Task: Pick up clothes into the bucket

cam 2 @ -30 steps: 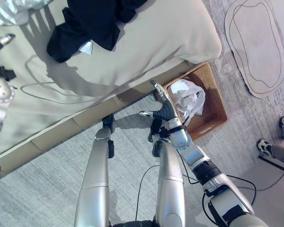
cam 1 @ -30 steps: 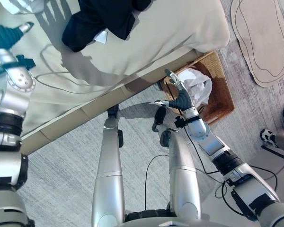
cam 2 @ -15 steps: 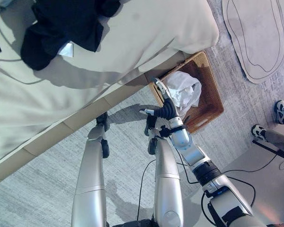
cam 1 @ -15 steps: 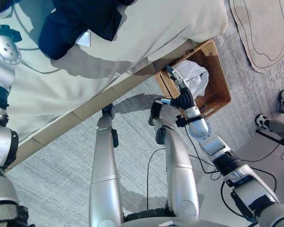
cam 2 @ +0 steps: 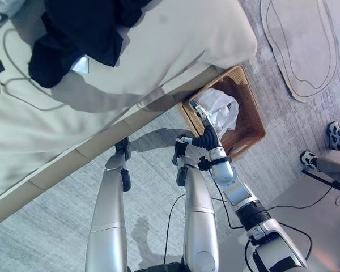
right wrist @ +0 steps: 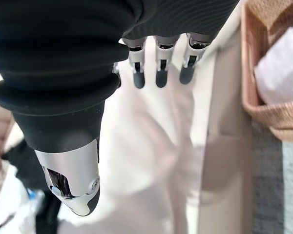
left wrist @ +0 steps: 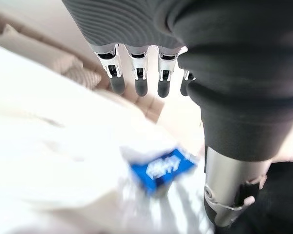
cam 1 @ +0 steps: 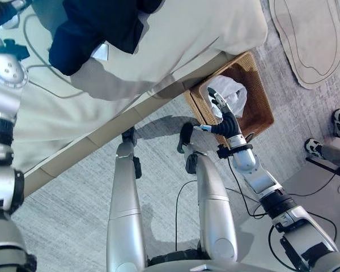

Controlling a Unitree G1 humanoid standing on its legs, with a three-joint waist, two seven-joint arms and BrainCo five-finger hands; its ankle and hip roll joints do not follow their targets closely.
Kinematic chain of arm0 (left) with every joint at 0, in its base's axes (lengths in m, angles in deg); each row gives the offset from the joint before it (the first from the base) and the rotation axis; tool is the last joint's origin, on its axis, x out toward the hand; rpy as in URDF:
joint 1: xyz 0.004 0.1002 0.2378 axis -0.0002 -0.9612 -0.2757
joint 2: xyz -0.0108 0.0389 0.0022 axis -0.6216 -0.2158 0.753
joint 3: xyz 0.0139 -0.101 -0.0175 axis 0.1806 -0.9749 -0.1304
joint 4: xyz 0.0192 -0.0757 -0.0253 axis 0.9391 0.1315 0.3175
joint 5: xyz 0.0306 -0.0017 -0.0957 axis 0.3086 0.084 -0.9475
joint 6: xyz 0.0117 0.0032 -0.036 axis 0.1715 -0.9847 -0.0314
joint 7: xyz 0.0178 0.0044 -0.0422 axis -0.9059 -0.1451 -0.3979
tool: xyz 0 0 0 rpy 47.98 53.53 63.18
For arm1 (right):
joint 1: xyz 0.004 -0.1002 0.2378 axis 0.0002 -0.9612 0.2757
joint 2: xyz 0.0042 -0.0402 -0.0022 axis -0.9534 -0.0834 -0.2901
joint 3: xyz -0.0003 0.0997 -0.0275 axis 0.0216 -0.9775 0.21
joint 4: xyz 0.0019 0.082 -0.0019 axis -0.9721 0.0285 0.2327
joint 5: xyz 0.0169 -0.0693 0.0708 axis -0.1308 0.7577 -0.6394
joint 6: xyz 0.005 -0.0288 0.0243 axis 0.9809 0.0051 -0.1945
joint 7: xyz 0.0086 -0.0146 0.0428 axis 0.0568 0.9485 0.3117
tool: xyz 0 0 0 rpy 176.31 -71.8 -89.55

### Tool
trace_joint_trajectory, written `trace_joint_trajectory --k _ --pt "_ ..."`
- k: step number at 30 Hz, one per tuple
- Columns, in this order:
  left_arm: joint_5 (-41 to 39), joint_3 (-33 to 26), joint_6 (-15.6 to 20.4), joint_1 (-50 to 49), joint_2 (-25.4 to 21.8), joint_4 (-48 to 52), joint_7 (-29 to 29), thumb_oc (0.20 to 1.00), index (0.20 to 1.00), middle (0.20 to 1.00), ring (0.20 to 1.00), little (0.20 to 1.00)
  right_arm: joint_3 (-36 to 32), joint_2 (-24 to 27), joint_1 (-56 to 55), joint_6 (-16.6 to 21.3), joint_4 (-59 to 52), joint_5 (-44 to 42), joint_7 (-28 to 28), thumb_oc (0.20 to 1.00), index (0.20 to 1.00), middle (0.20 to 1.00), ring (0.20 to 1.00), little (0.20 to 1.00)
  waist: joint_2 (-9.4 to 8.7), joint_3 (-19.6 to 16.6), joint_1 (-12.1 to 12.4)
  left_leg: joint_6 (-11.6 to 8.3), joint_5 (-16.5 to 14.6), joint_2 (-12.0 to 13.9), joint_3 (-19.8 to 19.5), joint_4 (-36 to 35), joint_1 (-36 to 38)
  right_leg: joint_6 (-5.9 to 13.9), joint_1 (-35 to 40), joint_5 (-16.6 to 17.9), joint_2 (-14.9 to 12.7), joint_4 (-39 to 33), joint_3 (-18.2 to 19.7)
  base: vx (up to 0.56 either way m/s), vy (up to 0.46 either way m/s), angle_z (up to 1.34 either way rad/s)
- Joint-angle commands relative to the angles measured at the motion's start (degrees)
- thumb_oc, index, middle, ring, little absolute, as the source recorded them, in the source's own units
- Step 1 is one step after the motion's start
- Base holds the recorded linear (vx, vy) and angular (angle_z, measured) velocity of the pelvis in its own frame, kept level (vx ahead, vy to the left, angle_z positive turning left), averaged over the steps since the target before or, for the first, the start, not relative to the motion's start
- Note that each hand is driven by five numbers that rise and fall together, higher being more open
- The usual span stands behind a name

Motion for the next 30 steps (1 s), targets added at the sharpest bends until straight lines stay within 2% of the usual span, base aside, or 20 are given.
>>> trace_joint_trajectory --k 1,5,6,7,8,9,10,11,14,15,16,17,19,20,25,30 --pt "2.5 -5.5 1.9 -4.0 2.6 3.2 -4.2 1.000 1.000 1.000 1.000 1.000 -2.5 0.6 -4.8 2.9 -2.5 0.4 0.6 1.000 1.000 1.000 1.000 1.000 -0.28 -5.6 1.5 0.47 -5.8 0.3 0.6 4.6 3.0 7.02 5.7 12.1 -3.9 -14.1 1.1 0.03 -0.084 0.02" --pt "-0.3 -9.2 4.5 -9.6 6.3 6.7 -3.0 1.000 1.000 1.000 1.000 1.000 -3.3 0.6 -6.8 2.0 -0.8 -0.3 0.1 1.000 1.000 1.000 1.000 1.000 -0.07 -6.1 2.7 0.09 -4.6 0.4 0.2 0.0 11.1 6.95 13.6 11.8 -4.0 -15.8 -0.2 0.04 -0.087 0.11" --pt "-0.3 -9.2 4.5 -9.6 6.3 6.7 -3.0 1.000 1.000 1.000 1.000 1.000 -3.3 0.6 -6.8 2.0 -0.8 -0.3 0.1 1.000 1.000 1.000 1.000 1.000 -0.07 -6.1 2.7 0.09 -4.6 0.4 0.2 -0.1 11.2 6.95 13.8 11.8 -4.0 -15.9 -0.2 0.04 -0.062 0.10" --pt "-5.4 -10.1 8.5 -11.5 9.2 8.4 -1.8 1.000 1.000 1.000 1.000 1.000 -4.6 0.1 -7.7 1.9 -0.4 -1.8 -0.3 1.000 1.000 1.000 1.000 1.000 0.13 -6.4 3.1 0.04 -4.3 0.1 0.2 -1.0 13.4 6.67 16.4 11.4 -4.1 -16.4 -0.9 0.02 -0.035 0.10" --pt "-5.4 -10.3 8.4 -11.8 9.3 8.6 -1.7 1.000 1.000 1.000 1.000 1.000 -4.5 0.2 -7.8 1.9 -0.5 -1.8 -0.3 1.000 1.000 1.000 1.000 1.000 0.22 -6.2 3.0 0.03 -4.2 0.0 0.1 -1.2 13.8 6.67 16.8 11.5 -4.1 -16.5 -1.0 0.07 -0.047 0.12" --pt "-10.6 -12.1 12.7 -15.6 12.4 12.0 -0.6 1.000 1.000 1.000 1.000 1.000 -6.6 -1.0 -9.3 2.3 0.2 -5.7 -1.7 1.000 1.000 1.000 1.000 1.000 0.72 -6.8 3.6 -0.04 -3.8 0.2 -0.1 -3.1 16.5 6.57 19.1 11.3 -4.3 -17.2 -1.7 0.05 -0.027 0.12" --pt "-13.7 -12.7 15.0 -17.2 14.4 13.7 0.6 1.000 1.000 1.000 1.000 1.000 -7.3 -1.7 -9.9 2.4 0.6 -7.8 -2.1 1.000 1.000 1.000 1.000 1.000 0.99 -7.0 3.8 -0.21 -3.4 0.1 0.1 -4.0 17.8 6.57 20.6 11.2 -4.5 -17.5 -2.2 0.06 -0.074 0.15" --pt "-17.4 -11.8 17.2 -17.2 17.2 13.9 2.2 1.000 1.000 1.000 1.000 1.000 -8.8 -2.6 -10.8 3.0 1.4 -10.6 -2.6 1.000 1.000 1.000 1.000 1.000 1.39 -7.2 3.3 -0.49 -2.3 0.3 2.1 -5.1 18.7 6.59 22.8 11.3 -5.3 -18.2 -3.3 0.04 -0.046 0.11" --pt "-24.0 -10.7 21.3 -20.5 22.2 17.2 7.9 1.000 1.000 1.000 1.000 1.000 -11.6 -3.2 -13.9 3.8 0.0 -16.1 -4.3 1.000 1.000 1.000 1.000 1.000 2.55 -8.1 3.0 -0.73 -1.0 0.4 3.5 -7.8 22.6 6.28 25.3 10.8 -5.9 -18.3 -4.8 0.06 0.015 0.39" --pt "-24.1 -10.8 21.3 -20.5 22.2 17.3 8.1 1.000 1.000 1.000 1.000 1.000 -11.6 -3.1 -14.0 3.8 -0.1 -16.2 -4.4 1.000 1.000 1.000 1.000 1.000 2.58 -8.0 3.0 -0.74 -1.0 0.4 3.5 -8.0 22.8 6.28 25.5 10.8 -5.9 -18.4 -4.8 0.11 0.047 0.40" --pt "-30.4 -11.3 23.5 -24.7 25.7 20.3 13.5 1.000 1.000 1.000 1.000 1.000 -13.2 -4.3 -15.2 3.7 1.4 -18.1 -5.1 1.000 1.000 1.000 1.000 1.000 3.30 -9.3 3.2 -0.35 -1.0 0.8 3.8 -10.1 26.5 6.23 28.3 10.4 -5.9 -18.8 -5.3 0.13 0.010 0.25" --pt "-34.4 -11.2 24.6 -25.8 27.1 20.9 16.6 1.000 1.000 1.000 1.000 1.000 -13.3 -4.6 -15.6 3.6 1.3 -18.3 -5.6 1.000 1.000 1.000 1.000 1.000 3.25 -9.9 3.3 -0.35 -1.0 0.9 3.9 -10.4 27.6 6.20 29.7 10.4 -5.9 -19.2 -5.4 0.16 0.004 0.10" --pt "-37.8 -11.3 25.0 -26.9 28.4 21.0 19.2 1.000 1.000 1.000 1.000 1.000 -13.3 -5.0 -15.5 3.5 1.5 -18.8 -5.9 1.000 1.000 1.000 1.000 1.000 3.24 -10.3 3.4 -0.24 -1.0 0.9 3.9 -10.7 29.1 6.19 31.3 10.4 -5.7 -19.6 -5.5 0.08 -0.022 0.03" --pt "-42.9 -11.5 25.0 -29.7 30.9 22.0 23.4 1.000 1.000 1.000 1.000 1.000 -13.2 -5.7 -15.6 3.3 1.6 -19.4 -6.5 1.000 1.000 1.000 1.000 1.000 3.19 -12.0 3.7 -0.12 -0.7 1.1 3.9 -12.2 31.6 6.16 34.1 10.4 -5.6 -21.0 -5.7 0.11 -0.032 0.03" --pt "-41.7 -11.3 23.4 -35.7 34.3 21.4 25.3 1.000 1.000 1.000 1.000 1.000 -13.7 -7.4 -18.0 2.7 2.3 -19.3 -7.8 1.000 1.000 1.000 1.000 1.000 3.09 -15.4 4.3 -0.14 -1.3 1.6 3.4 -13.8 36.7 6.08 39.7 9.0 -5.0 -22.1 -6.8 0.13 -0.010 0.07" --pt "-40.8 -11.8 22.5 -40.2 35.4 23.0 27.4 1.000 1.000 1.000 1.000 1.000 -14.4 -7.5 -19.2 2.1 2.6 -18.8 -8.9 1.000 1.000 1.000 1.000 1.000 3.07 -17.9 4.7 0.54 -1.8 0.6 3.1 -15.3 39.8 6.54 42.6 9.6 -5.4 -23.3 -7.1 0.10 0.052 0.13"
